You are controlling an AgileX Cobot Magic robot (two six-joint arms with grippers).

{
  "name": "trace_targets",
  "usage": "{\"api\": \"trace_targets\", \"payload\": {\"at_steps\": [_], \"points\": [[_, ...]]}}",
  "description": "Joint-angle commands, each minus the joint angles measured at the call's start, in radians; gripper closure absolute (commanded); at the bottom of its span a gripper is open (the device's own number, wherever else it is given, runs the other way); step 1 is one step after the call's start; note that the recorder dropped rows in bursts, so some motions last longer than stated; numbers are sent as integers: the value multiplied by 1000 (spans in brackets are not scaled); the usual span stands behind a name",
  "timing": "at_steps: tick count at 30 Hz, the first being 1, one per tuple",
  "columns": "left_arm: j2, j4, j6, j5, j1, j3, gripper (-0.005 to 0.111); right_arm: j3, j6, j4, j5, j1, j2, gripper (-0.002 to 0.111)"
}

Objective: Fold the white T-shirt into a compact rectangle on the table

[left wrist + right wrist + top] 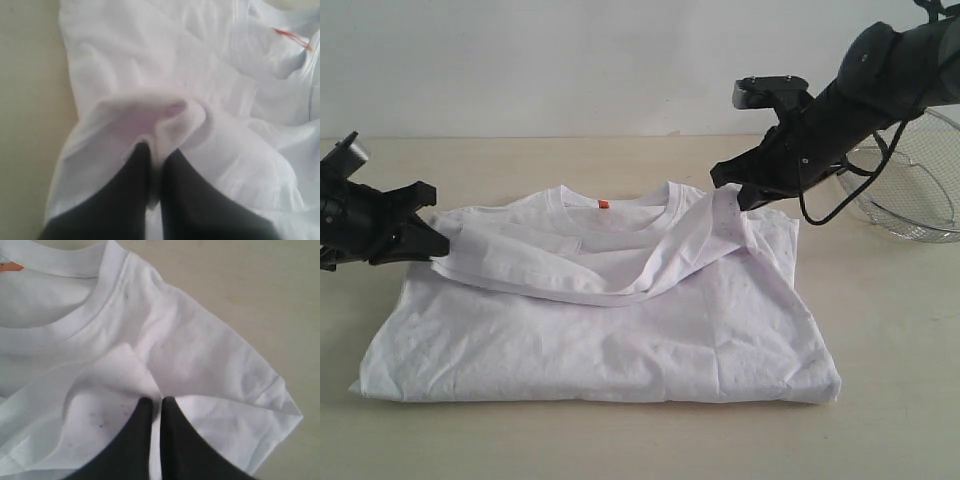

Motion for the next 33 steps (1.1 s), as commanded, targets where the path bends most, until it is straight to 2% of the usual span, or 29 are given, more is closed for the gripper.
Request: {"api": "trace_targets", "payload": {"at_steps": [1, 14, 23, 26, 27, 28, 29, 30, 32, 33], "points": [[6, -21, -2, 11, -4, -56, 102, -7, 80, -84, -6, 1, -11, 108], [107, -49, -21, 35, -4, -192, 102, 3, 155, -140, -38, 1, -48, 108], [135, -53, -13, 32, 4, -227, 102, 28, 106, -126, -33, 1, -40, 108], [135, -53, -26, 54, 4, -243, 101, 28, 78, -105, -3, 1, -40, 101], [135, -53, -26, 69, 4, -252, 97, 28, 57, -91, 9, 1, -38, 97], [135, -53, -26, 82, 4, -263, 85, 28, 16, -50, 19, 1, -38, 84], [135, -53, -26, 82, 4, -273, 76, 28, 0, -31, 23, 1, -38, 77], [135, -61, -43, 87, 4, -289, 59, 28, -32, 25, 33, 1, -38, 66], [135, -106, -52, 80, 4, -306, 42, 28, -72, 94, 28, 3, -36, 62], [135, -126, -54, 72, 4, -311, 42, 28, -85, 118, 19, 5, -34, 62]]}}
